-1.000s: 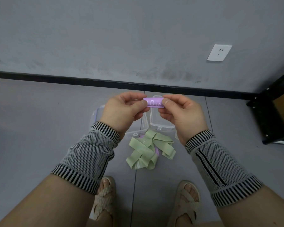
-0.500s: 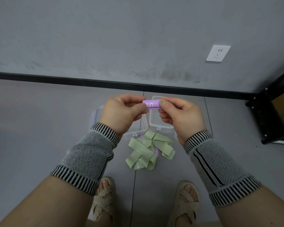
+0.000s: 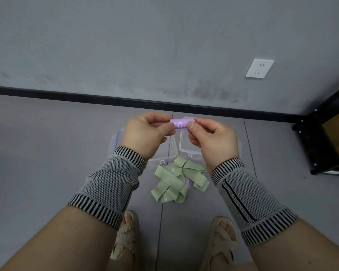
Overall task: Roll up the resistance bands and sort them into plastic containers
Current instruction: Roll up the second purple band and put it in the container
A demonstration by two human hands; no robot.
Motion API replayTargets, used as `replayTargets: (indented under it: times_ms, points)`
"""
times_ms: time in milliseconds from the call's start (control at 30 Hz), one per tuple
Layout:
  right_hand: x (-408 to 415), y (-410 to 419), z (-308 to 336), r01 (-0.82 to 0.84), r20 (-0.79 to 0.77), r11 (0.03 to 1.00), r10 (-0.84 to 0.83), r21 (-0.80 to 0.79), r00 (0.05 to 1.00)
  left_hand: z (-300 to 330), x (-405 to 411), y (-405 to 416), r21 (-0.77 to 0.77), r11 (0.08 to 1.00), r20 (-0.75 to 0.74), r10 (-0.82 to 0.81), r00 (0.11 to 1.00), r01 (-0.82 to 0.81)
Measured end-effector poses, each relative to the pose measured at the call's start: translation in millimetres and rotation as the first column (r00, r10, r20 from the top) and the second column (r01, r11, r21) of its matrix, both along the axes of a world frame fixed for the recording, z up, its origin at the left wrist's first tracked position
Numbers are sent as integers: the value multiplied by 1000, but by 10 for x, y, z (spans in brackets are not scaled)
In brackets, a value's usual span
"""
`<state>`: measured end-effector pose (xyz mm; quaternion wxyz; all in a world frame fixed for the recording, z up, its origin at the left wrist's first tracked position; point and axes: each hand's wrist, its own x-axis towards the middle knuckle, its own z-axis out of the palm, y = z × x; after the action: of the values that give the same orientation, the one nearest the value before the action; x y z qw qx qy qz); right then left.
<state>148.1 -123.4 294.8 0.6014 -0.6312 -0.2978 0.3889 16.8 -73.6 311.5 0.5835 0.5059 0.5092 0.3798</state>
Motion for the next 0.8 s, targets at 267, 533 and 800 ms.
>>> replayTargets:
  times_ms: [267, 533, 800]
  points:
    - [-109, -83, 94, -7, -20, 1000, 6, -2, 1000, 45, -123, -152, 10, 999, 28, 46, 999, -47]
    - [-224, 236, 159, -41, -75, 998, 37, -57, 996, 52, -220, 129, -117, 988, 127, 115, 985, -101]
    - [-317, 763, -374, -28, -134, 994, 14, -103, 991, -434, -317, 607, -104, 990, 114, 111, 987, -99]
